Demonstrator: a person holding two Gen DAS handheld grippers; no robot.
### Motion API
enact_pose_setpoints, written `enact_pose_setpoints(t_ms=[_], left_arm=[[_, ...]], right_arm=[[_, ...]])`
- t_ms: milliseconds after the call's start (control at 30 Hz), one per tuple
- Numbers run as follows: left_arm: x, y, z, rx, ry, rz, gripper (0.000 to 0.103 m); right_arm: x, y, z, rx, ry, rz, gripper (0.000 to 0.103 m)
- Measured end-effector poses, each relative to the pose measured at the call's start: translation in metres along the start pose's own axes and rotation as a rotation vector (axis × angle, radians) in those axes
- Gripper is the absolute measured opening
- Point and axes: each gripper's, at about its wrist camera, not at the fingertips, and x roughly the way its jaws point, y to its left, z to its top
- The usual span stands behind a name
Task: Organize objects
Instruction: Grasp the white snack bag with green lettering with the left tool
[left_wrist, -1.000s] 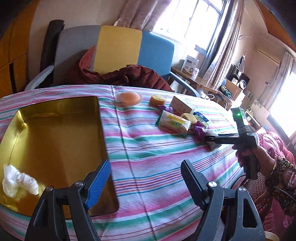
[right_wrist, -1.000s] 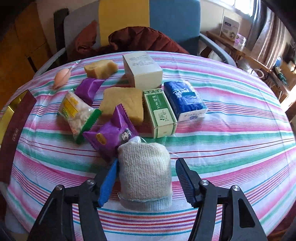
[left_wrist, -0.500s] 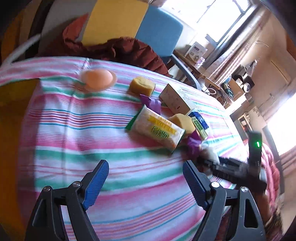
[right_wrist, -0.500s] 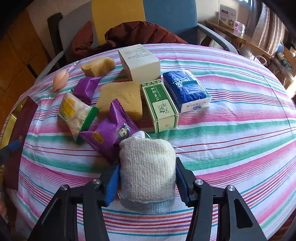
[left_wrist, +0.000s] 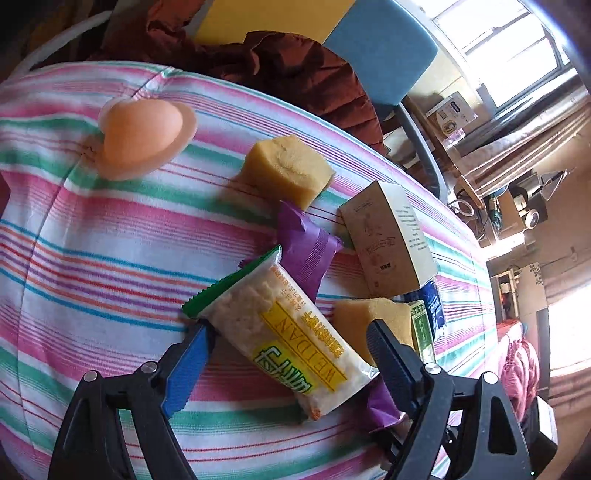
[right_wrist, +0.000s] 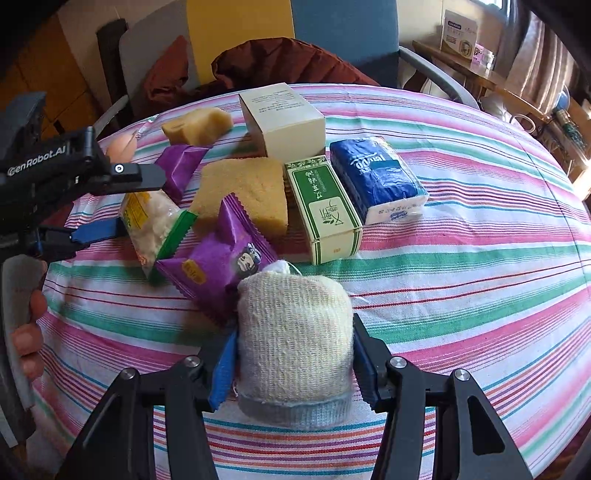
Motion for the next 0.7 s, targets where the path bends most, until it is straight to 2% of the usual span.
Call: enact_pose_setpoints(t_ms=[100, 167, 200, 233, 267, 300, 333, 367, 433, 533, 700], left_arm=[[0.002, -0.006, -0.005, 0.091, -0.031, 0.023, 0.084], [-0.001, -0.006, -0.009, 0.149, -0.057, 0.037, 0.077], [-0.002, -0.006, -0.012, 0.182, -0.068, 0.033, 0.077], [-0.004, -0.005, -0.015, 0.215, -0.078, 0.026, 0.072], [-0.006, -0.003, -0.017, 0.239, -0.091, 0.031, 0.06], [-0.009, 0.002, -0.02, 0.26, -0.104, 0.036, 0.055], [-0.012, 0.007, -0.021, 0.271, -0.116, 0.036, 0.043], [-0.015, 0.014, -0.023, 0.278, -0.127, 0.019, 0.04], [-0.022, 0.027, -0.028, 0.288, -0.148, -0.026, 0.038], [-0.032, 0.037, -0.038, 0.327, -0.175, -0.043, 0.038], [-0.038, 0.047, -0.045, 0.307, -0.193, -0.08, 0.037]], right_arm=[[0.001, 0.0, 0.001, 0.01, 0.0, 0.008, 0.055], [0.001, 0.001, 0.002, 0.008, 0.0, 0.007, 0.055], [0.001, 0.001, 0.002, 0.007, -0.001, 0.006, 0.055], [0.001, 0.0, 0.002, 0.006, -0.002, 0.006, 0.055], [0.001, 0.0, 0.002, 0.006, -0.003, 0.006, 0.055], [0.001, 0.0, 0.002, 0.005, -0.003, 0.005, 0.055], [0.001, -0.001, 0.001, 0.005, -0.004, 0.005, 0.055], [0.001, 0.0, 0.001, 0.005, -0.004, 0.004, 0.055], [0.0, 0.0, 0.001, 0.008, -0.006, 0.004, 0.055], [-0.001, -0.001, 0.0, 0.014, -0.008, 0.007, 0.055], [-0.005, -0.004, 0.0, 0.029, -0.024, 0.006, 0.055]])
